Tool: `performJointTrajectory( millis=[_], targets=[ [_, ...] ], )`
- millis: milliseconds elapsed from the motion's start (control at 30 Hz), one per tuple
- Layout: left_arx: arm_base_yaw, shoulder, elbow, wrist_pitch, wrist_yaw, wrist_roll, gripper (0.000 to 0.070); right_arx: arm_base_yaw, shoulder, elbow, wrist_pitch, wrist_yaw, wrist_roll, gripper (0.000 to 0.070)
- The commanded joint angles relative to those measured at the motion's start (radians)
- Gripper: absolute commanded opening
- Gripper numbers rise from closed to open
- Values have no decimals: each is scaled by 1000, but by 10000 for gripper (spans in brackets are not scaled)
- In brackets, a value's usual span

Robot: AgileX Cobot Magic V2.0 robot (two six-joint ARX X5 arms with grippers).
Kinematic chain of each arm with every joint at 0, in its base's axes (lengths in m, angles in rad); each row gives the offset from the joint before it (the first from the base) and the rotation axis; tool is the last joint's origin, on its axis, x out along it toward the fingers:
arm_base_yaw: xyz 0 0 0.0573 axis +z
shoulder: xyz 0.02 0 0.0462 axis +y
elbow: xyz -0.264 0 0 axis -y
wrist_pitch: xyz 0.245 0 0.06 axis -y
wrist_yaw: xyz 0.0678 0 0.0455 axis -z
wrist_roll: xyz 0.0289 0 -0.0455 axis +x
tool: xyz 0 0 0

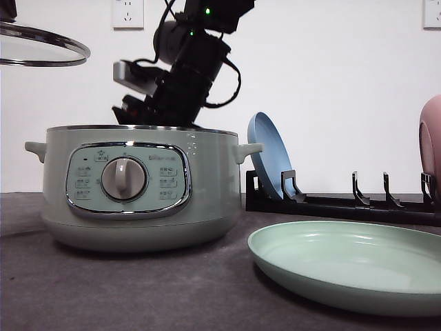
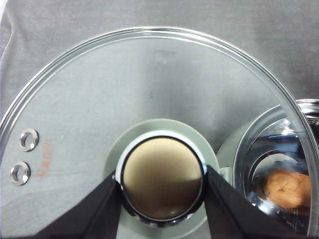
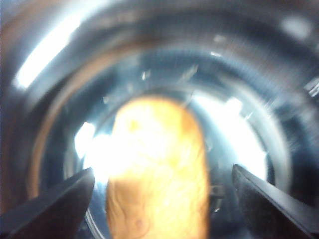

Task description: Transfer potato from steamer to green plate

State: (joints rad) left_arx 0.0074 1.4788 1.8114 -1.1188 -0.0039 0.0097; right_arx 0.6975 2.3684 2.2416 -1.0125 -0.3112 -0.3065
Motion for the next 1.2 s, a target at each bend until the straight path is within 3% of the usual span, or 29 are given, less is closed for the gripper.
performJointTrajectory(
  millis=[0,100,267,433,600,867,1067,1167],
  targets=[
    [0,0,46,41,-1,0,0,7,27,4,4,-3,7,554],
    [0,0,46,41,-1,1,0,6,27,-14,7,-2,8,527],
    [0,0,46,41,-1,1,0,6,27,-14,29,-3,13,272],
    [0,1,46,42,-1,1,0,6,27,-10,39,-3,19,180],
    [0,3,46,42,-1,1,0,5,11,36,13,-2,22,174],
    [0,6,46,43,-1,0,0,-7,-53,197,-213,1,22,174],
    [0,6,46,41,-1,0,0,-8,-139,230,-288,7,18,174],
    [0,6,46,42,-1,0,0,-8,-188,227,-350,68,18,174]
  ],
)
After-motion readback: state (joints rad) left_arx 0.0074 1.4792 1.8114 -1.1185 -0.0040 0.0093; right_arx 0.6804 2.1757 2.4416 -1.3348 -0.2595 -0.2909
